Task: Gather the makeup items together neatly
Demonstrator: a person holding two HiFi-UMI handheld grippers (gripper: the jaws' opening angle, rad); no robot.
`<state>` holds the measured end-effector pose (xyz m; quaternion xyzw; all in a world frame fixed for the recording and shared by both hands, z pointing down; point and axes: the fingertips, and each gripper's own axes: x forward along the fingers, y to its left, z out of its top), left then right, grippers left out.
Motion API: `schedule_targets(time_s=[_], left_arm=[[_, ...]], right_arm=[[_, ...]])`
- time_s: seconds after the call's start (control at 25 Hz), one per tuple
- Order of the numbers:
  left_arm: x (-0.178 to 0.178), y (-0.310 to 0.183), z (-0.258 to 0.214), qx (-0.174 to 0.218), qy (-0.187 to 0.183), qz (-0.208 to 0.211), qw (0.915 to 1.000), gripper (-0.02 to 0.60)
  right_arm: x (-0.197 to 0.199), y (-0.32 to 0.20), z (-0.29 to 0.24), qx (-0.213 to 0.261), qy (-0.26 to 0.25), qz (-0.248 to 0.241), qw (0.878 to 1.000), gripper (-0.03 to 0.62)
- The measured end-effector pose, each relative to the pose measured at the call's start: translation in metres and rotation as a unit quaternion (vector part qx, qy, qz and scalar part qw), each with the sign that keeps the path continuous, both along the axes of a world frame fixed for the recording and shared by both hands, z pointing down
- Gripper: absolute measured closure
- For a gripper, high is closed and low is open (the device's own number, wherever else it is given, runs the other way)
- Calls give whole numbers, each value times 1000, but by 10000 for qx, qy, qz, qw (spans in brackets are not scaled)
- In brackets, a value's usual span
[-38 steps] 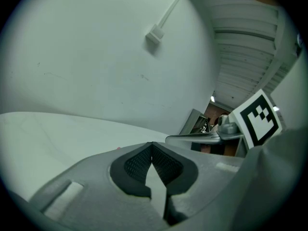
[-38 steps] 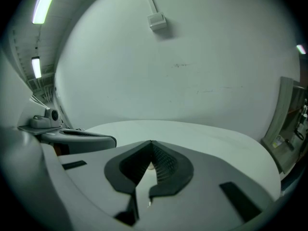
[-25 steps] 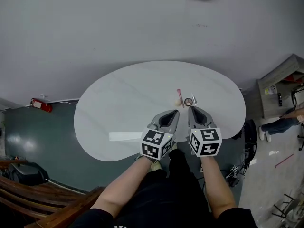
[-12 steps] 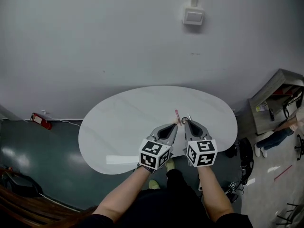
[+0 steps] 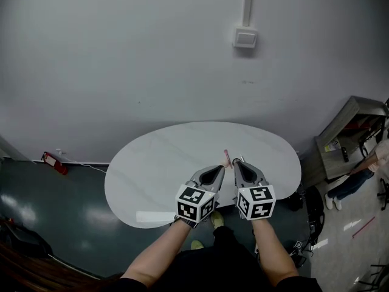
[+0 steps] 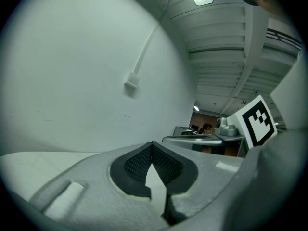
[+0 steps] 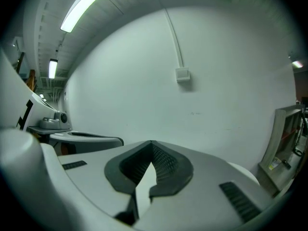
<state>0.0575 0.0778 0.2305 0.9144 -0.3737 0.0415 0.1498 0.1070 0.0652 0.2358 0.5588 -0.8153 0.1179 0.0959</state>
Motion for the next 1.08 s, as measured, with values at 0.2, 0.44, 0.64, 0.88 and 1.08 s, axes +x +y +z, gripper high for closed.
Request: schedule_targets(time_s=[0.2, 0.44, 0.64, 0.88, 1.08], left_arm=[[2, 9, -11, 87, 59, 6, 9999, 572], [3, 18, -23, 272, 4, -59, 9996, 572], [1, 27, -25, 306, 35, -146, 9994, 572], [6, 29, -26, 361, 34, -160, 9992, 572], [8, 34, -26, 347, 24, -167, 9993, 572]], right_arm=[[-1, 9, -11, 107, 71, -64, 9999, 580], [-1, 18, -24, 251, 44, -108, 9996, 580], [-3, 28, -23, 246, 2, -154, 9996, 580], [4, 31, -23, 264, 13, -150, 9995, 580], [6, 38, -22, 228, 21, -164, 9996, 580]])
